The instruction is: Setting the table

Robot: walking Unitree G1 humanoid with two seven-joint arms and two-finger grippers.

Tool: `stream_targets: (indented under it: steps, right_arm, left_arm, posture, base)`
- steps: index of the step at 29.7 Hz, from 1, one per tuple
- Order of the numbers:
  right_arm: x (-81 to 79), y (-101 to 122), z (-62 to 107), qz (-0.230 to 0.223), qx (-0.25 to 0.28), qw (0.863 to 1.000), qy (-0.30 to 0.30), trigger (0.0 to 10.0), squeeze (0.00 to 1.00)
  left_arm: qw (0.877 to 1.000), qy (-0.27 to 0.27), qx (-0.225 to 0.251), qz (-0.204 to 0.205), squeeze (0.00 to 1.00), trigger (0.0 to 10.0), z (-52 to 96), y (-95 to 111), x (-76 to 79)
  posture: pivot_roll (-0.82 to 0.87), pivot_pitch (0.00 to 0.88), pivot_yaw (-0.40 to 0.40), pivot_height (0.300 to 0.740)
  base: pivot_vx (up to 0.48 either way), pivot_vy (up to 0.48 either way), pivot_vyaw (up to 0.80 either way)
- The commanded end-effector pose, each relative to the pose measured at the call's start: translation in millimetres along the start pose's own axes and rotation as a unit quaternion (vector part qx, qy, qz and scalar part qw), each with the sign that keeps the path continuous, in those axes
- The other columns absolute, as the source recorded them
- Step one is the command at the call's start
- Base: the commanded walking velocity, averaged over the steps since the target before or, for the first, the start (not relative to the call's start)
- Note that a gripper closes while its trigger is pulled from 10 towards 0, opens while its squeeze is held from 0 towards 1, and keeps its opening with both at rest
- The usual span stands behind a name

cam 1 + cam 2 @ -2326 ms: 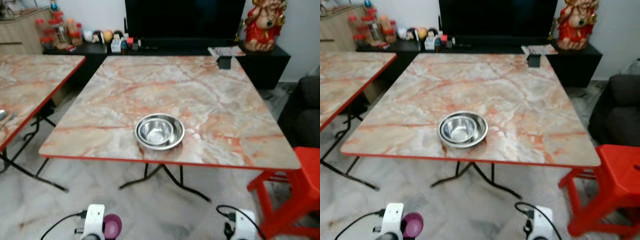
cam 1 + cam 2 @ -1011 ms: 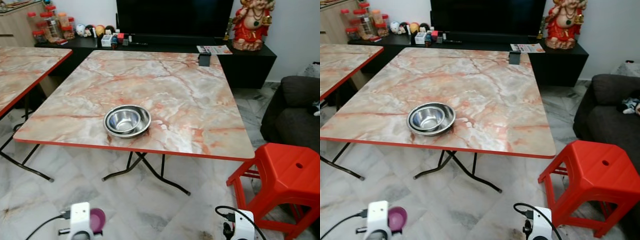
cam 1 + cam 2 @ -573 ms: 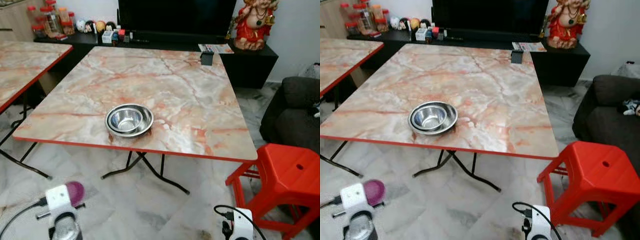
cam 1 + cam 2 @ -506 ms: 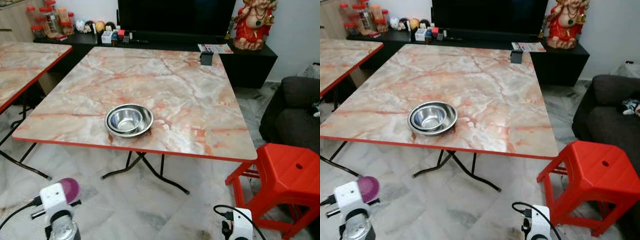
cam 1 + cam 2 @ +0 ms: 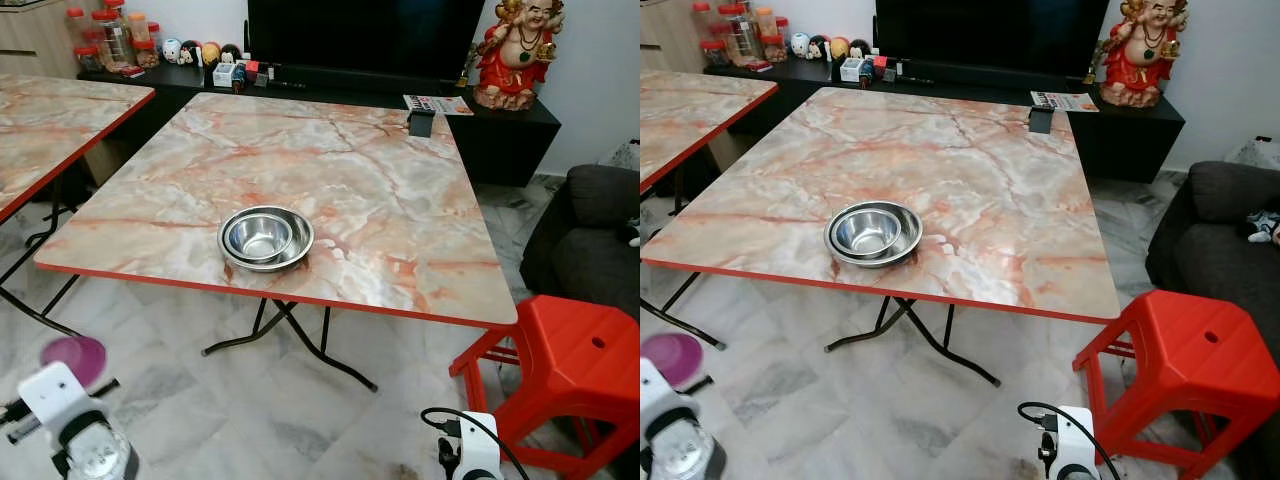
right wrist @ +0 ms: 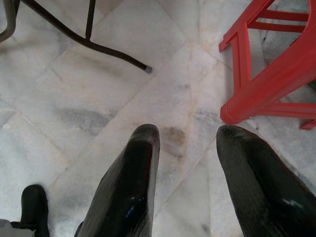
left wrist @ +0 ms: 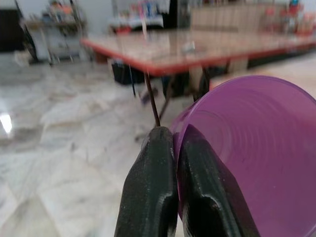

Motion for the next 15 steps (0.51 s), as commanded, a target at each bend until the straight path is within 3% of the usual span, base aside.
stream_targets:
  steps: [1, 4, 7, 8, 9, 12, 14, 15]
  right_arm:
    - [-0.3, 2, -0.8, 0.0, 0.001, 1.0, 0.001, 10.0, 0.0]
    - [-1.5, 3, -0.9, -0.002, 0.002, 1.0, 0.001, 10.0, 0.0]
    - [-2.1, 2, -0.8, -0.004, 0.002, 1.0, 0.001, 10.0, 0.0]
    - [-1.9, 2, -0.6, -0.006, 0.002, 1.0, 0.0, 10.0, 0.0]
    - [-1.8, 2, -0.5, -0.006, 0.002, 1.0, -0.001, 10.0, 0.0]
    - [0.9, -2, 0.6, -0.006, -0.002, 1.0, -0.004, 10.0, 0.0]
    - [1.4, -3, 0.9, -0.006, -0.003, 1.0, -0.004, 10.0, 0.0]
    - [1.5, -3, 1.0, -0.005, -0.004, 1.0, -0.004, 10.0, 0.0]
  left_arm:
    - [1.0, -0.004, 0.018, 0.014, 0.0, 10.0, -8.6, 14, 8.4]
    - [0.997, -0.046, 0.048, 0.044, 0.0, 10.0, -21.5, 37, 31.4]
    - [0.993, -0.083, 0.057, 0.054, 0.0, 10.0, -24.7, 48, 47.7]
    - [0.989, -0.116, 0.056, 0.07, 0.0, 10.0, -28.5, 57, 63.3]
    - [0.987, -0.128, 0.054, 0.079, 0.0, 10.0, -29.8, 60, 68.9]
    - [0.968, -0.229, 0.019, 0.101, 0.0, 10.0, -32.6, 73, 111.0]
    - [0.962, -0.255, 0.004, 0.093, 0.0, 10.0, -31.8, 74, 124.4]
    - [0.955, -0.274, -0.013, 0.109, 0.0, 10.0, -30.5, 75, 134.9]
  posture:
    - [0.05, 0.0, -0.075, 0.74]
    - [0.03, 0.0, -0.066, 0.74]
    - [0.02, 0.0, -0.058, 0.74]
    - [0.02, 0.0, -0.055, 0.74]
    - [0.02, 0.0, -0.054, 0.74]
    - [0.02, 0.0, -0.052, 0.74]
    - [0.02, 0.0, -0.052, 0.74]
    - [0.01, 0.0, -0.047, 0.74]
  base:
    - [0.0, 0.0, 0.0]
    - [0.0, 0.0, 0.0]
    - [0.0, 0.0, 0.0]
    - [0.0, 0.0, 0.0]
    - [0.0, 0.0, 0.0]
    - [0.0, 0.0, 0.0]
    - [0.0, 0.0, 0.0]
    - [0.0, 0.0, 0.0]
Point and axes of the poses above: a point about 5 cm out from each wrist's last joint towards the gripper, its own z axis pointing back from the gripper into the wrist, its own y axis along the axis of the wrist's last joint, x = y × z, the point moved 1 cm from there along -z, pointing out of the wrist towards the gripper, and after that the axes turned 7 degrees about z, right-handed, at the moved point
